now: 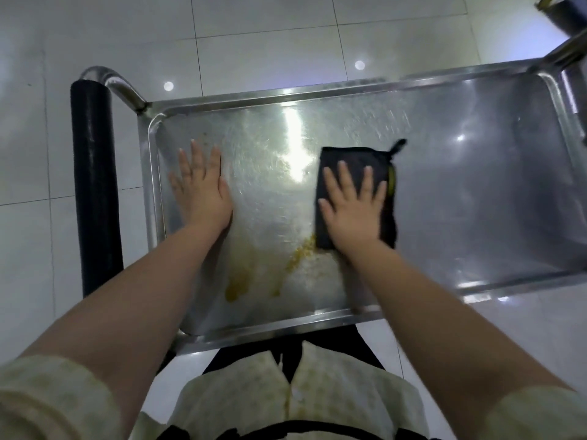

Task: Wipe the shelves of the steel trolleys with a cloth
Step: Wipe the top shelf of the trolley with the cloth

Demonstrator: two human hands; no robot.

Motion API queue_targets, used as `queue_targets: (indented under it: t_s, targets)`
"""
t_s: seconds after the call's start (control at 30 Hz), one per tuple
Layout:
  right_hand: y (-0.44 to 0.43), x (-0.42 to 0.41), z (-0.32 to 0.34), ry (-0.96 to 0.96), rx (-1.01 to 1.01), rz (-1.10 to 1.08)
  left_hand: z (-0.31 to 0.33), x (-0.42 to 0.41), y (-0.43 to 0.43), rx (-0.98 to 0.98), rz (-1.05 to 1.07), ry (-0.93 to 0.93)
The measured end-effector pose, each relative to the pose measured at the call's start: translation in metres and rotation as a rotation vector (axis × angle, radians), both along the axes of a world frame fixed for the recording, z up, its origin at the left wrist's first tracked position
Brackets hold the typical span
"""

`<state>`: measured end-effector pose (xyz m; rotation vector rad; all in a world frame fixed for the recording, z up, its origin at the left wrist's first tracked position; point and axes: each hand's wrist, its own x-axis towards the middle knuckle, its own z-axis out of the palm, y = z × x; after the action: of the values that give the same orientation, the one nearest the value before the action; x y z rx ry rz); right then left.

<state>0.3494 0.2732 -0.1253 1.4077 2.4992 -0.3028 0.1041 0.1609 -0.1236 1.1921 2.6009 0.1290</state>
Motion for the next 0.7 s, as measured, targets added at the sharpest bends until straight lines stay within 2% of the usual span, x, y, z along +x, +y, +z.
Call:
queue_targets:
  t_s: [0.17, 0.3, 0.37, 0.57, 0.7]
  targets:
    - [-0.102, -0.079, 0.005, 0.069, -0.097, 0.398, -0.004, 0.02, -0.064, -0.066, 0.056, 0.044]
    - [-0.094, -0.059, 0.004, 0.092, -0.078, 0.46, -0.006, 0.037, -0.089, -0.084, -0.035, 0.033]
    - [-0.062, -0.032, 0.001, 0.092, -0.054, 0.381, -0.007, 0.043, -0.095, -0.076, -0.046, 0.023]
    - [0.049, 0.119, -0.003, 0.021, 0.024, -0.103, -0.007, 0.053, -0.102, -0.068, -0.047, 0.065]
    - [0.067, 0.188, 0.0, -0.023, 0.035, -0.297, -0.011, 0.057, -0.103, -0.06, -0.035, 0.107]
